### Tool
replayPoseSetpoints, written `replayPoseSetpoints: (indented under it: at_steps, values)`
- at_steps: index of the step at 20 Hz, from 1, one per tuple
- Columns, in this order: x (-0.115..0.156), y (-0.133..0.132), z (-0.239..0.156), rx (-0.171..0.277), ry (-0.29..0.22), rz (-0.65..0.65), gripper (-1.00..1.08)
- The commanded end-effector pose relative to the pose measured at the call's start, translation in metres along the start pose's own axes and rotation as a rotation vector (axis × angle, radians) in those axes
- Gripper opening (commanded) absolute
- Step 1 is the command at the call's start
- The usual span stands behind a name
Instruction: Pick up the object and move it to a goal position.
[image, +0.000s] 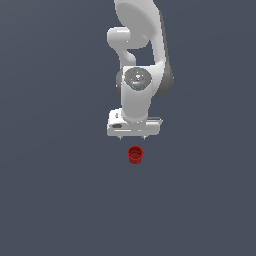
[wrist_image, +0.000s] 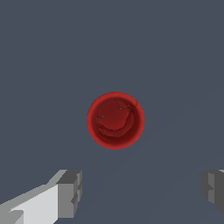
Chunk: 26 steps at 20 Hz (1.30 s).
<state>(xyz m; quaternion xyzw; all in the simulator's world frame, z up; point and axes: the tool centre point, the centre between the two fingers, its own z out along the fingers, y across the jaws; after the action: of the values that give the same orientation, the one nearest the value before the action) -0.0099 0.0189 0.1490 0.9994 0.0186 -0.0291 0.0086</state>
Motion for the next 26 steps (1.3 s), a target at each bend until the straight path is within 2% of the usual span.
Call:
replayPoseSetpoints:
  at_steps: [1, 11, 26]
  values:
    - [0.001, 0.000, 0.001, 0.000, 0.001, -0.015, 1.00]
    - [0.008, -0.003, 0.011, -0.003, 0.011, -0.170, 1.00]
    - [0.025, -0.011, 0.038, -0.006, 0.043, -0.577, 1.00]
